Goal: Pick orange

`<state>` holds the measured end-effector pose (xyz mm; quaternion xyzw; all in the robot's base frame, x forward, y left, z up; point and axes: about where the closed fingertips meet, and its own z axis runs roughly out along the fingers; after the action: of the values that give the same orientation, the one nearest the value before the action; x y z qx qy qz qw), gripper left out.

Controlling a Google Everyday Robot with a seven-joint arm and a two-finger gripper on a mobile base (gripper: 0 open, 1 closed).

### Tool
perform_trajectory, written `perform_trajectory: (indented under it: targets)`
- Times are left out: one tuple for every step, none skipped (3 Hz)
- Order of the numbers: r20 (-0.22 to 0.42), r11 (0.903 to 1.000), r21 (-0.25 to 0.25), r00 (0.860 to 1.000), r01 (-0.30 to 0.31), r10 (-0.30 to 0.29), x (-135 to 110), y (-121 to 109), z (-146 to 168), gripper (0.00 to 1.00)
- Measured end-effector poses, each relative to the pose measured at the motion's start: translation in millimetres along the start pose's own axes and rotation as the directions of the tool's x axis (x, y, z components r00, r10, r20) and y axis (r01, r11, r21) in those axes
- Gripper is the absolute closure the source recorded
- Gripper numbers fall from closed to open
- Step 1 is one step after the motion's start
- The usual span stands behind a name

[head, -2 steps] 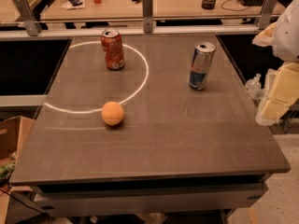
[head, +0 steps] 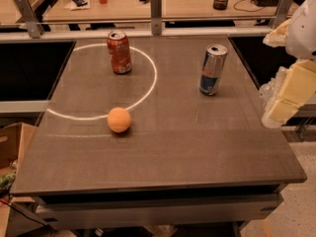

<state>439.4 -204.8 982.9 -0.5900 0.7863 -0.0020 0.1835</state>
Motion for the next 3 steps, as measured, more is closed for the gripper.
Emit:
perform_trajectory:
  targets:
    - [0.163, 0.9949, -0.031, 0.982, -0.095, 0.099, -24.5, 9.0, -3.0, 0.0]
    - [0.295, 0.9891, -0.07, 0.945, -0.129, 0.144, -51.0, 22.2, -0.3, 0.0]
    - [0.357, 0.9933, -0.042, 0.927, -0.107, 0.115, -76.0, 44.1, 8.5, 0.0]
